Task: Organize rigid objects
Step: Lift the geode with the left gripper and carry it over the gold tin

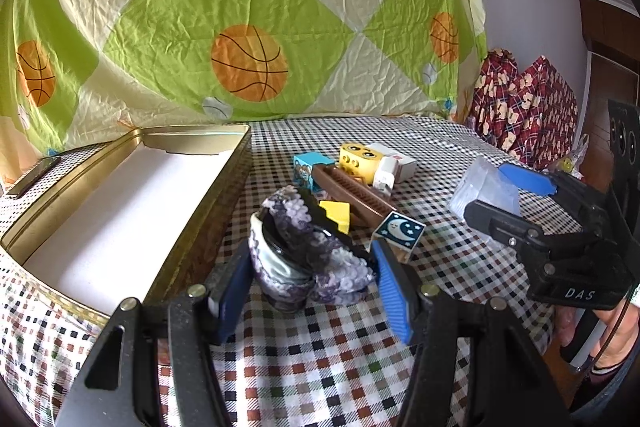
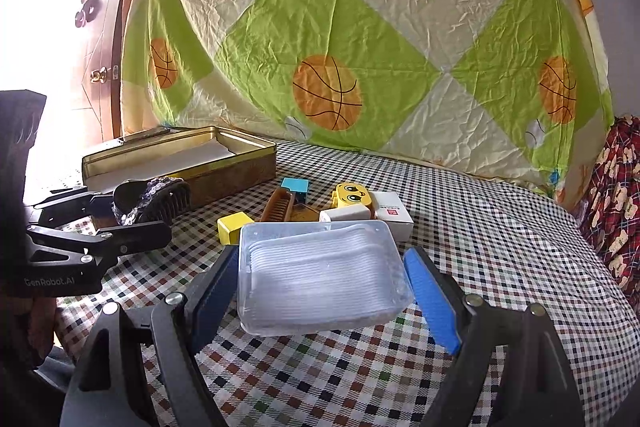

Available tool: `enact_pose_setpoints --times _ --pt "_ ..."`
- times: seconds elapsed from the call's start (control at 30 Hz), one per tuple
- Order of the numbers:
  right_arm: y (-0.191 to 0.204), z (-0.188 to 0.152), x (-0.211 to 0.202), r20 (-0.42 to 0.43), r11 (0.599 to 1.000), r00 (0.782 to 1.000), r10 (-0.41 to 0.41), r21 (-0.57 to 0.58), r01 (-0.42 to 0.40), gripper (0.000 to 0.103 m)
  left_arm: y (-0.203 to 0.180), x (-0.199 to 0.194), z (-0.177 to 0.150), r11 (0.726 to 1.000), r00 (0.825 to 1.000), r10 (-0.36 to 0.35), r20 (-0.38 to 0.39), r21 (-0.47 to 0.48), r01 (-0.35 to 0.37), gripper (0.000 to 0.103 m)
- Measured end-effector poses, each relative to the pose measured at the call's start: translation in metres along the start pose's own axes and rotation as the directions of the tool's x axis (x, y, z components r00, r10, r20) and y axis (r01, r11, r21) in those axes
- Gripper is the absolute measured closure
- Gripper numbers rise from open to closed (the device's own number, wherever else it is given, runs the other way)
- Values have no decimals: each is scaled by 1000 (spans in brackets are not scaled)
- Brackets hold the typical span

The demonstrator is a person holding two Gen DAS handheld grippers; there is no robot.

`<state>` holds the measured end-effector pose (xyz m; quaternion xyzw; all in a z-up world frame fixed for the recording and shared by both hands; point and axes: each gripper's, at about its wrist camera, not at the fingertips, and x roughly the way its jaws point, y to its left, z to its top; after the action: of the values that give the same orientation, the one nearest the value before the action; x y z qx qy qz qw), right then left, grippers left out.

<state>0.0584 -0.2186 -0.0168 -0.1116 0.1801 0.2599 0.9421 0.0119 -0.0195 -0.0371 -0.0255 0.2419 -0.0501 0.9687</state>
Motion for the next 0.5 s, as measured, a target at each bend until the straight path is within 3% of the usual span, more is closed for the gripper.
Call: enact_pose_setpoints --times 0.5 --pt "-2 -2 -14 88 999 995 -41 20 40 19 -3 -11 -2 1000 997 15 78 7 -16 44"
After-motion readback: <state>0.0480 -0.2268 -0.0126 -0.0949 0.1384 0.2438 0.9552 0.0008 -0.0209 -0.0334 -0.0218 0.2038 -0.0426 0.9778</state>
